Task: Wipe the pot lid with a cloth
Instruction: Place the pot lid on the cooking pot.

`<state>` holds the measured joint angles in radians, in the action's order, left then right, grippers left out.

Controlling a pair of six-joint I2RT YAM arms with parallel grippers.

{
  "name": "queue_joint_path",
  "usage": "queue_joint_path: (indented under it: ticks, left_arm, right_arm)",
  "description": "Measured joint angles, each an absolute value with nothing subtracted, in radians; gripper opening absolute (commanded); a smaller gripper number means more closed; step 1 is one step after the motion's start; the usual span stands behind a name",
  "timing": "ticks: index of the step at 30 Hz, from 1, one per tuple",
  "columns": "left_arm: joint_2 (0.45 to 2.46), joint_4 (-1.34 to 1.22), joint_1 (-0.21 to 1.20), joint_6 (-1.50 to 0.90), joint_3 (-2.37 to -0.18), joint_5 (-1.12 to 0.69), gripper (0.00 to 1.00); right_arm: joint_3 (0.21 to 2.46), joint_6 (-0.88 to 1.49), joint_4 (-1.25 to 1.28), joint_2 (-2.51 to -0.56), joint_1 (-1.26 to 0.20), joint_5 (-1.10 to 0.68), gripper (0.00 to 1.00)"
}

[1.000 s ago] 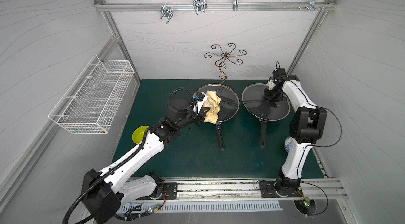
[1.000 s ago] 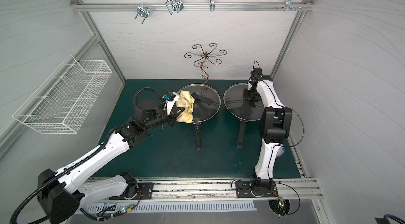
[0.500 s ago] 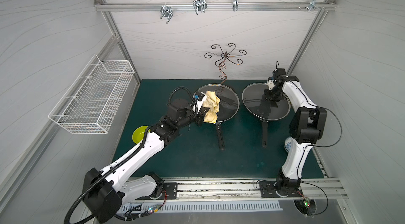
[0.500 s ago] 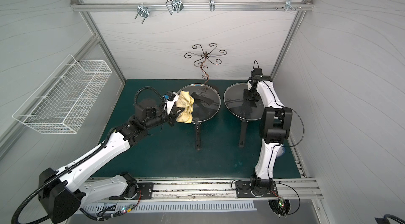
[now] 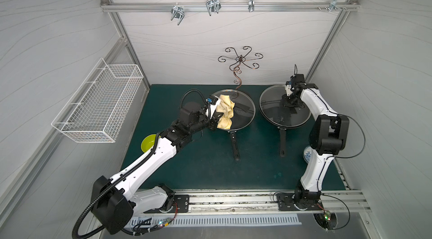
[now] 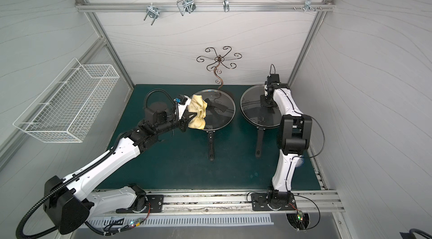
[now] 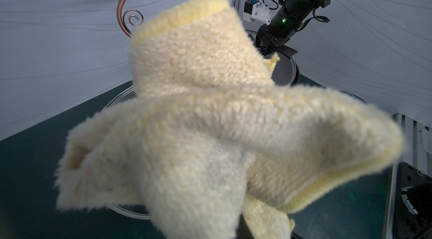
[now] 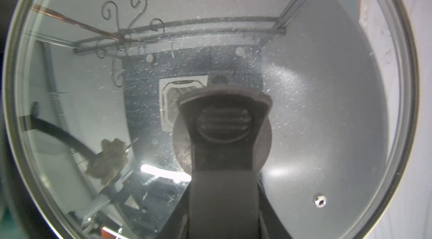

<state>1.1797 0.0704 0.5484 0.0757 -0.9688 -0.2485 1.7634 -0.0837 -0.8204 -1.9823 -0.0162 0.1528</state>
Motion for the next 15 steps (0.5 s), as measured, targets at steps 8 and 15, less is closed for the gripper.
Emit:
queue_joint_path:
  ticks: [8,15]
  left_arm:
    - [1.183,0.070,0.536,0.075,-0.969,-0.255,0.00]
    - [1.183,0.070,0.531,0.076,-0.969,-0.256,0.00]
  right_arm:
    - [1.812,-0.068,-0.879,-2.002,0.017,0.048,0.00]
    - [1.808,-0.064,-0.912,-2.000,0.021,-0.010,0.00]
